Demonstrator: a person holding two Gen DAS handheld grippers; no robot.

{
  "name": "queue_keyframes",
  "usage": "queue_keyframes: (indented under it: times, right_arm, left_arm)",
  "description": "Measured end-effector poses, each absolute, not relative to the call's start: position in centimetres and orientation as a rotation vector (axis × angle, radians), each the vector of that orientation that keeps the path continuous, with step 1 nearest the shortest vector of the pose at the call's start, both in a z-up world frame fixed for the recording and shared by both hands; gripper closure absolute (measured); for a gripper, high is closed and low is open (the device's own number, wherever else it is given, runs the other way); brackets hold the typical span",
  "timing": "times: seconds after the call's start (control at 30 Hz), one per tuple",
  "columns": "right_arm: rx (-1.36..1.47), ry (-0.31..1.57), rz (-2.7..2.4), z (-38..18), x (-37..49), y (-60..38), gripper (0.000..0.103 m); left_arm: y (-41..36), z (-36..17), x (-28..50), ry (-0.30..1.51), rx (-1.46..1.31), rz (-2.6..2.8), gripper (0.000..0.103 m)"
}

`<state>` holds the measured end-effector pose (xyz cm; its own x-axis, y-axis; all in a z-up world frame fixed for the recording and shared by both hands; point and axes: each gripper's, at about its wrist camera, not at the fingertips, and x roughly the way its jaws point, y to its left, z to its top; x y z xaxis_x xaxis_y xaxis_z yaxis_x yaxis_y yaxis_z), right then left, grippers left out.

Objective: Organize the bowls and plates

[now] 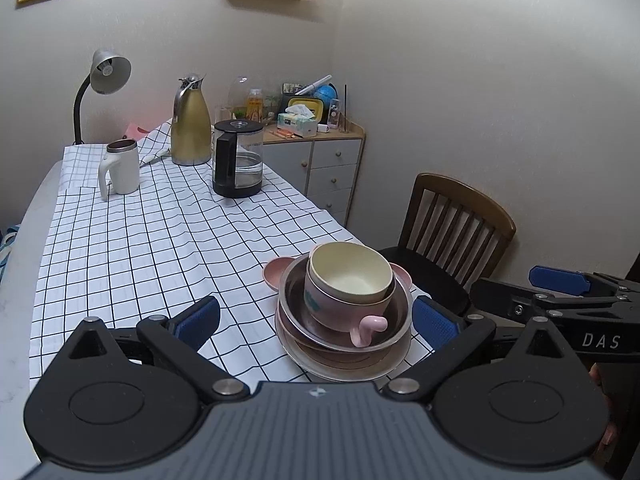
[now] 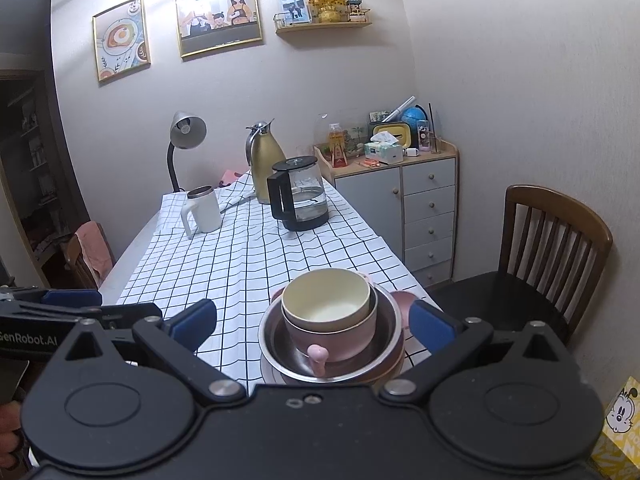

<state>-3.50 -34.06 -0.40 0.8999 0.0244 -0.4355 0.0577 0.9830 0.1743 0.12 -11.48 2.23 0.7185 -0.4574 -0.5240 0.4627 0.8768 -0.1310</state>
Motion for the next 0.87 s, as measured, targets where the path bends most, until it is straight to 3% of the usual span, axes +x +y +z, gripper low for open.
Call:
queue_keyframes:
  times: [0.87]
  right_arm:
    - [0.206, 0.487, -0.06, -0.81, -4.25, -34.44, 0.0]
  left_arm:
    - [-12.0, 1.38, 0.49, 0.629, -0.01, -0.555, 0.0]
